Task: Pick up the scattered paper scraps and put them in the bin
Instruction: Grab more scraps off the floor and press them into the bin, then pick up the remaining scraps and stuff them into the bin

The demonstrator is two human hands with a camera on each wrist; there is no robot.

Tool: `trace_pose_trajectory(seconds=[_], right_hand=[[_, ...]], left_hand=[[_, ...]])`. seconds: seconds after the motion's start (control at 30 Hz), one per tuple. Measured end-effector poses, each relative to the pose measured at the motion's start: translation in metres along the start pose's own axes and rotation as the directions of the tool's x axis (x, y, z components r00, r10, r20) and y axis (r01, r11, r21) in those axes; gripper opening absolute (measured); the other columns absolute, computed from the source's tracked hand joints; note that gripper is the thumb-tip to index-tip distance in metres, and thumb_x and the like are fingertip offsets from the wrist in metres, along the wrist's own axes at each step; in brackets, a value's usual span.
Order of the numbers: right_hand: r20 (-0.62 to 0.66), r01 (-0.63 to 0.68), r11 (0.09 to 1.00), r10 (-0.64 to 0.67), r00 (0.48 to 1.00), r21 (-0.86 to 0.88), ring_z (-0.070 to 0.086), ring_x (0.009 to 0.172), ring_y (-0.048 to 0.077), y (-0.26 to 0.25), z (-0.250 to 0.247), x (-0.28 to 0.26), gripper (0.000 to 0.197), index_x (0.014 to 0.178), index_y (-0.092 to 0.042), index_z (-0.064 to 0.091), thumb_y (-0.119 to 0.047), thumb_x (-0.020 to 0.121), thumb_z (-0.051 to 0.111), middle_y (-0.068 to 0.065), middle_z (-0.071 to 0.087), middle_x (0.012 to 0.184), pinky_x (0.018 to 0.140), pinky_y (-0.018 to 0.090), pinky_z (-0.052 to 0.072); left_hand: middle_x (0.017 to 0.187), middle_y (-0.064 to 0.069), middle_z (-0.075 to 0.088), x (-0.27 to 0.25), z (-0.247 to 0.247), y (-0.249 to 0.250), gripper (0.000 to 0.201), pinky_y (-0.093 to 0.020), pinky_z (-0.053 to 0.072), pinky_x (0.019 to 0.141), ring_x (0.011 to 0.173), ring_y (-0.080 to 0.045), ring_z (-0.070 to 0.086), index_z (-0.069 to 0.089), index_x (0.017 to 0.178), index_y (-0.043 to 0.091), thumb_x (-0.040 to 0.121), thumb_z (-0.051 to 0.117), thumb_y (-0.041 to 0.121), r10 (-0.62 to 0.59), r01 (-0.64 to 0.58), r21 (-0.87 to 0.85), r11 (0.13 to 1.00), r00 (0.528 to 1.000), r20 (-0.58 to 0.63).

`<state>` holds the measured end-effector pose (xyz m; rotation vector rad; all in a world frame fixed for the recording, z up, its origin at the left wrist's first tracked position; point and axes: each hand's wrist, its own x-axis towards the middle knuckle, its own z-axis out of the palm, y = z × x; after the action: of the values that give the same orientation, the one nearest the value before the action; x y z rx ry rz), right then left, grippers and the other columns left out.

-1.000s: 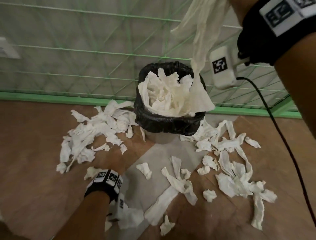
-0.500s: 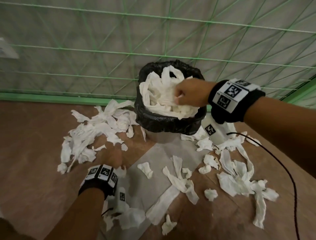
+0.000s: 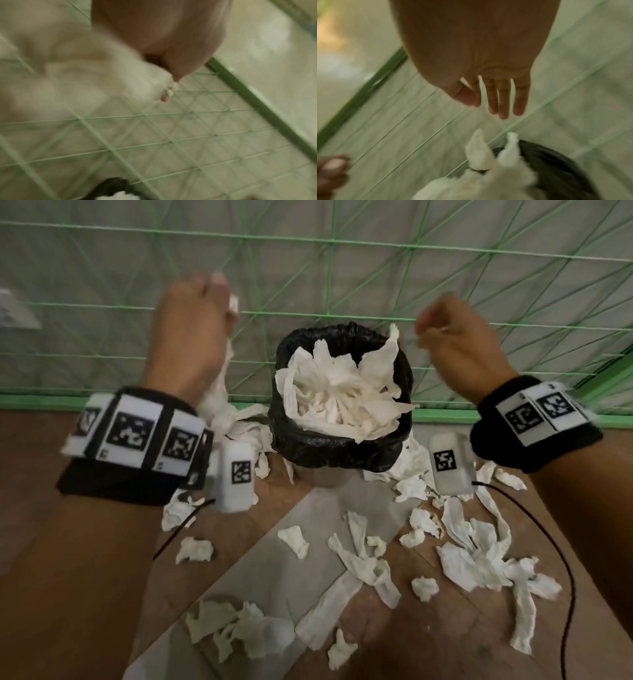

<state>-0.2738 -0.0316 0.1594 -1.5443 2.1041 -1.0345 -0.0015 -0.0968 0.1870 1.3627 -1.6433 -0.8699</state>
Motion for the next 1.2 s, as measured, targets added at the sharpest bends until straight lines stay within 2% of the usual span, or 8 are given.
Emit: trace_pose_trajectory(seconds=[0.13, 0.27, 0.43, 0.57, 0.8, 0.97, 1.1, 1.2], right_hand=[[-0.161, -0.359, 0.931, 0.364, 0.917, 0.062, 0.067, 0.088, 0.035, 0.107, 0.005, -0.021, 0.006, 0.075, -0.033, 0.053, -0.038, 0.074, 0.048, 0.013, 0.069, 0.092, 0.079, 0.055, 0.054], [0.218, -0.569, 0.751, 0.649, 0.729, -0.335, 0.060, 0.092, 0.035, 0.167, 0.044, -0.092, 0.042, 0.111, -0.008, 0.057, -0.036, 0.081, 0.053, 0.021, 0.064, 0.109, 0.080, 0.041, 0.050], [0.461, -0.332, 0.760, 0.617, 0.637, -0.559, 0.036, 0.133, 0.037, 0.173, 0.112, -0.189, 0.113, 0.140, -0.050, 0.020, -0.095, 0.040, 0.049, 0.008, 0.025, 0.147, 0.104, 0.046, 0.038], [0.606, 0.097, 0.774, 0.403, 0.686, -0.626, 0.027, 0.136, 0.040, 0.146, 0.154, -0.234, 0.088, 0.141, -0.056, -0.008, -0.084, 0.071, 0.037, 0.009, 0.010, 0.155, 0.106, 0.052, 0.034], [0.666, 0.076, 0.848, 0.352, 0.658, -0.524, 0.053, 0.108, 0.036, 0.138, 0.172, -0.238, 0.075, 0.141, -0.025, 0.019, -0.023, 0.080, 0.062, 0.011, 0.026, 0.140, 0.087, 0.042, 0.050], [0.634, 0.080, 0.905, 0.227, 0.740, -0.417, 0.060, 0.093, 0.034, 0.123, 0.132, -0.188, 0.022, 0.116, -0.024, 0.043, -0.029, 0.094, 0.040, 0.003, 0.048, 0.108, 0.072, 0.037, 0.043], [0.629, 0.100, 0.955, 0.104, 0.771, -0.280, 0.052, 0.080, 0.019, 0.104, 0.090, -0.154, 0.015, 0.094, -0.012, 0.056, -0.018, 0.098, 0.042, -0.001, 0.054, 0.086, 0.074, 0.031, 0.039], [0.643, 0.116, 0.975, 0.036, 0.765, -0.192, 0.055, 0.074, 0.007, 0.066, 0.042, -0.131, 0.035, 0.087, -0.035, 0.055, -0.003, 0.088, 0.041, -0.011, 0.060, 0.078, 0.072, 0.023, 0.045]], left_hand=[[0.069, 0.007, 0.041, 0.004, 0.041, 0.050, 0.013, -0.019, 0.039, 0.043, 0.050, -0.005, 0.042, 0.042, 0.091, 0.018, 0.100, 0.036, 0.022, 0.099, -0.075, -0.196, 0.978, 0.989, 0.114], [0.108, -0.007, 0.047, 0.004, 0.091, 0.051, 0.005, -0.034, 0.043, 0.084, 0.101, -0.024, 0.050, 0.034, 0.100, 0.017, 0.098, 0.033, 0.022, 0.193, -0.203, 0.009, 0.979, 0.945, 0.264], [0.123, -0.009, 0.042, -0.004, 0.136, 0.016, 0.027, -0.052, 0.026, 0.098, 0.122, -0.032, 0.038, 0.044, 0.112, 0.016, 0.091, 0.034, 0.029, -0.102, -0.129, 0.453, 0.882, 0.887, 0.451], [0.132, 0.001, 0.036, -0.013, 0.130, 0.001, 0.038, -0.050, 0.022, 0.101, 0.121, -0.030, 0.033, 0.033, 0.126, 0.035, 0.089, 0.029, 0.043, -0.019, -0.244, 0.438, 0.865, 0.856, 0.516], [0.132, 0.002, 0.044, -0.016, 0.088, -0.010, 0.047, -0.043, 0.024, 0.101, 0.117, -0.013, 0.044, 0.043, 0.129, 0.036, 0.084, 0.032, 0.028, 0.223, -0.209, 0.234, 0.950, 0.974, -0.035], [0.108, -0.012, 0.057, -0.071, 0.074, -0.124, 0.022, -0.022, 0.040, 0.076, 0.093, -0.023, 0.054, 0.051, 0.106, 0.007, 0.093, 0.039, 0.020, -0.091, 0.140, 0.102, 0.985, 0.918, -0.386], [0.110, -0.013, 0.056, -0.157, 0.094, -0.192, 0.022, -0.036, 0.040, 0.079, 0.098, -0.032, 0.057, 0.054, 0.111, 0.011, 0.094, 0.045, 0.022, -0.069, 0.029, 0.494, 0.869, 0.996, 0.062], [0.153, -0.006, 0.027, -0.209, 0.122, -0.225, 0.043, -0.041, 0.038, 0.103, 0.137, -0.029, 0.033, 0.039, 0.138, 0.032, 0.096, 0.046, 0.033, -0.219, -0.092, 0.549, 0.830, 0.853, 0.473]])
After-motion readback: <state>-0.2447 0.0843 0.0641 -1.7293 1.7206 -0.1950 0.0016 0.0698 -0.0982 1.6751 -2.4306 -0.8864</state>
